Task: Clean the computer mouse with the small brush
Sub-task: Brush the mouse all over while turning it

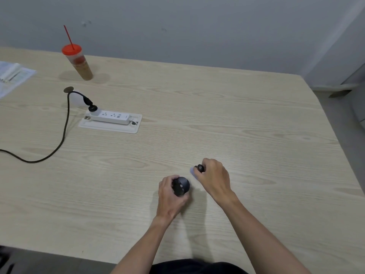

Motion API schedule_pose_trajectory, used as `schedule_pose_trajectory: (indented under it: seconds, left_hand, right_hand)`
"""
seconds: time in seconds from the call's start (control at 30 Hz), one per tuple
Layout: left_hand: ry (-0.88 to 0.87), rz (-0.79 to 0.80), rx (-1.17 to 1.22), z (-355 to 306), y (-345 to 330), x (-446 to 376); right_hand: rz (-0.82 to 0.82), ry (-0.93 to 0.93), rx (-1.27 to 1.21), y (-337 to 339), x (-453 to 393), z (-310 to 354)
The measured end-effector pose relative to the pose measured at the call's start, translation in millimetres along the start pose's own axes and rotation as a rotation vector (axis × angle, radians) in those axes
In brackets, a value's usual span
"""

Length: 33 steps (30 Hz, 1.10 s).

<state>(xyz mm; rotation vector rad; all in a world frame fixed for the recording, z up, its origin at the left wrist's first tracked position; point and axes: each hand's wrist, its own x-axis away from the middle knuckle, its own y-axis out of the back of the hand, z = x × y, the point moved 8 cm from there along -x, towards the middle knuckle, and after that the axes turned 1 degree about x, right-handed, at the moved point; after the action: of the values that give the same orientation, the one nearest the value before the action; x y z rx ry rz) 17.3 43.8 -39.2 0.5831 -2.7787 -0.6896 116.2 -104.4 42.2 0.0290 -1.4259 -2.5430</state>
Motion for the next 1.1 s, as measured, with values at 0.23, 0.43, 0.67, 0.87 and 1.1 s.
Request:
schedule_pose_trajectory:
  seconds: [0.23,0.43,0.67,0.87,1.1]
  left_hand:
    - [-0.006,0.002,0.004,-3,2,2]
    - [0.041,-0.020,0.090,6,5,3]
    - [0.140,-0.113,0.223,16,18,3]
    - [0.206,-0.111,0.269,23,20,2]
    - [0.238,-0.124,0.333,21,21,3]
  right_hand:
    - [0.125,-0.038,-0.230,-13,2,-7]
    - [0.079,-0.105,-0.354,-14,1,-25]
    - [0.156,-0.179,-0.340,-39,12,-39]
    - [0.136,-0.280,-0.600,-44,16,-41]
    - [0.123,-0.211,-0.033,-44,22,-47]
